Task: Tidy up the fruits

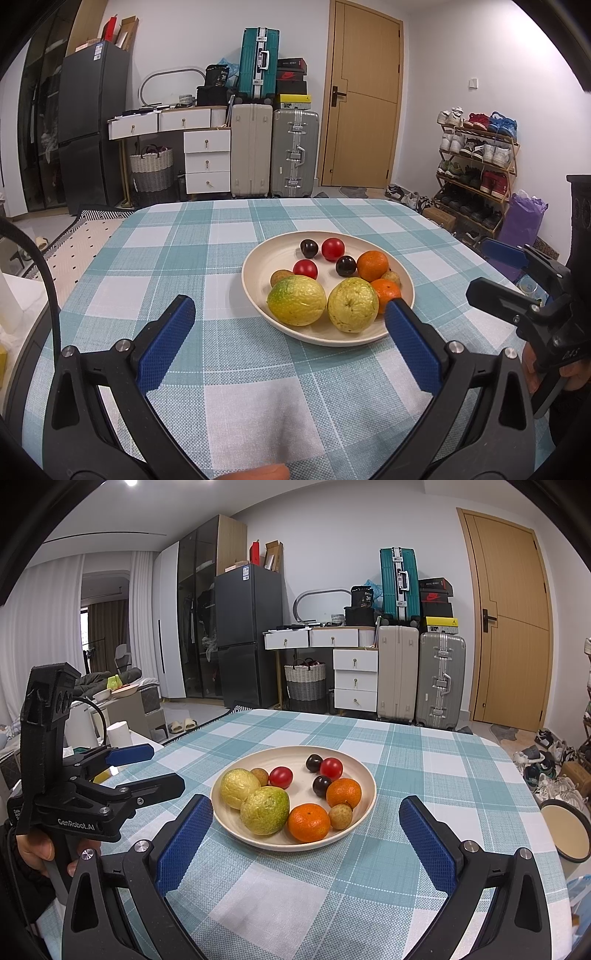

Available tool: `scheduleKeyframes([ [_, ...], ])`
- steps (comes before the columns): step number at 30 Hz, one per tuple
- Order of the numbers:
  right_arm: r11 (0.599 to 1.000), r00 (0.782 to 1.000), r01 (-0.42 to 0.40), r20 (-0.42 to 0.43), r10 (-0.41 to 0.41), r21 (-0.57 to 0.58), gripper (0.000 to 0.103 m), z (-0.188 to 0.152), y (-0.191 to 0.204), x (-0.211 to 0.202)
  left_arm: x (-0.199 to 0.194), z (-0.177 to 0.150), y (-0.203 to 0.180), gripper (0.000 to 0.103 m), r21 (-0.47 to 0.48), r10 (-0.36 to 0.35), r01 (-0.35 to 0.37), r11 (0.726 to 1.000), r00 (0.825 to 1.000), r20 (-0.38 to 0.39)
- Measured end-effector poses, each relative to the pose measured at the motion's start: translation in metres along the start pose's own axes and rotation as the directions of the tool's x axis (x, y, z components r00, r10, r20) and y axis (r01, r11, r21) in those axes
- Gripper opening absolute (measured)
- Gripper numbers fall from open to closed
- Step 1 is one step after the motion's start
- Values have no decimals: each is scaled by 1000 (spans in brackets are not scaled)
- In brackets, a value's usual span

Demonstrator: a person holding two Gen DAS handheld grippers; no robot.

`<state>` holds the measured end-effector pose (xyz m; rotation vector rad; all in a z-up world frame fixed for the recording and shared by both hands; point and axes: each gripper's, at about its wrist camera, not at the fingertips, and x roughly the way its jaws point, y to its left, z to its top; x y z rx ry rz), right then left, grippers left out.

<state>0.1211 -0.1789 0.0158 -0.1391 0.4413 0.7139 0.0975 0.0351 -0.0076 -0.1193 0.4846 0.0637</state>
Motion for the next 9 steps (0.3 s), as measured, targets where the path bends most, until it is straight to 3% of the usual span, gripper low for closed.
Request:
scheduleKeyframes([
  [9, 1000, 1000, 0, -1, 0, 0, 103, 0, 0, 0, 2, 3, -2, 102, -4, 0, 0, 1000, 1000, 11],
])
